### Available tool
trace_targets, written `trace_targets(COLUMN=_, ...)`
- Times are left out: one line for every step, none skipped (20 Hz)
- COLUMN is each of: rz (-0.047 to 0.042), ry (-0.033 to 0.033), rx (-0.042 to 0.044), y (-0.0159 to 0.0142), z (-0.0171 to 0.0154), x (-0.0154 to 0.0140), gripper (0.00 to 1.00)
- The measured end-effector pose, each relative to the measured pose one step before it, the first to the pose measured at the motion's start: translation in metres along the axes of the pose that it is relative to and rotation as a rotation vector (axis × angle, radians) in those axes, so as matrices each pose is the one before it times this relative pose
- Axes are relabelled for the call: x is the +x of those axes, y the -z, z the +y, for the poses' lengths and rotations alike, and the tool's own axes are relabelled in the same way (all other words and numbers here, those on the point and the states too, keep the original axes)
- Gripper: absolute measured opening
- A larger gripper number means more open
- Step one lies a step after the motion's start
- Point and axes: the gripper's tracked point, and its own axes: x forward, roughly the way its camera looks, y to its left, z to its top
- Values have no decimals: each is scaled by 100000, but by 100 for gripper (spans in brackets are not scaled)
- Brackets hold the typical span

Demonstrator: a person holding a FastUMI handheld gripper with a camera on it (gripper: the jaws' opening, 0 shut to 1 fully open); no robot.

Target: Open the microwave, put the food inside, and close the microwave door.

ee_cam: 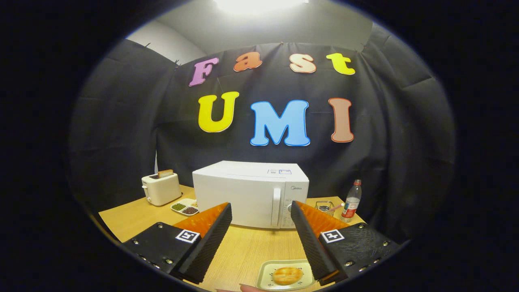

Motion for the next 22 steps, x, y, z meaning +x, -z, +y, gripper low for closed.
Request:
trace_targets(rz=-64, ry=8, rx=1326, y=653, z=-3, x=788, gripper=93)
trace_targets(rz=89, ry=-256, rx=1511, y=478, z=47, x=751, gripper=93)
trace_targets(rz=290, ry=41, rx=1427, y=629, z=-72, x=741, gripper=93)
trace_targets(rz=200, ry=215, rx=819, y=455, z=-90, x=628, gripper=93)
trace_targets(rz=635, ry=754, rx=575, y=631, z=-160, x=849, gripper=93)
trace_targets(rz=542, ry=907, rx=-638, y=520, z=-158, x=618, gripper=93)
trace_targets(rz=172, ry=1391, rx=-1205, y=440, z=-235, x=702, gripper=93)
trace_targets(rz=33, ry=1395, rx=-2390, y=466, z=-238, x=605, gripper=93)
trace_targets(rz=79, ry=1669, rx=-3245, y=775, z=-242, x=709, gripper=93)
trace_targets(rz=-391, ry=2161, rx=-2005, y=397, z=-474, x=598, gripper=93)
trace_targets(rz=-1237, ry=2100, rx=-1596, y=425, z=-533, x=622, gripper=93)
trace_targets(rz=-1244, ry=1149, rx=-716, y=294, z=-187, x=616, gripper=93)
trace_targets(rz=-235, ry=487, rx=-885, y=652, z=-105, x=874, gripper=93)
trace_targets(rz=1012, ry=-477, rx=-552, y=620, z=72, x=724, gripper=93)
trace_targets(rz=1366, ry=-788, rx=563, y=517, z=152, x=857, gripper=93)
trace_targets(rz=1440, ry=-1199, rx=1312, y=437, z=130, x=836, gripper=93)
trace_targets(rz=1314, ry=-1306, rx=2254, y=471, z=158, x=941, gripper=93)
trace_targets(rz=499, ry=-374, rx=2170, y=145, z=5, x=699, gripper=93)
trace_targets(rz=33, ry=288, rx=2070, y=-50, z=-114, x=865, gripper=93)
trace_targets(rz=-313, ry=548, rx=1747, y=-43, z=-67, x=879, gripper=93)
trace_targets(rz=-370, ry=266, rx=1324, y=-128, z=89, x=1062, gripper=93)
trace_targets(rz=770, ry=328, rx=1088, y=-33, z=22, x=891, gripper=93)
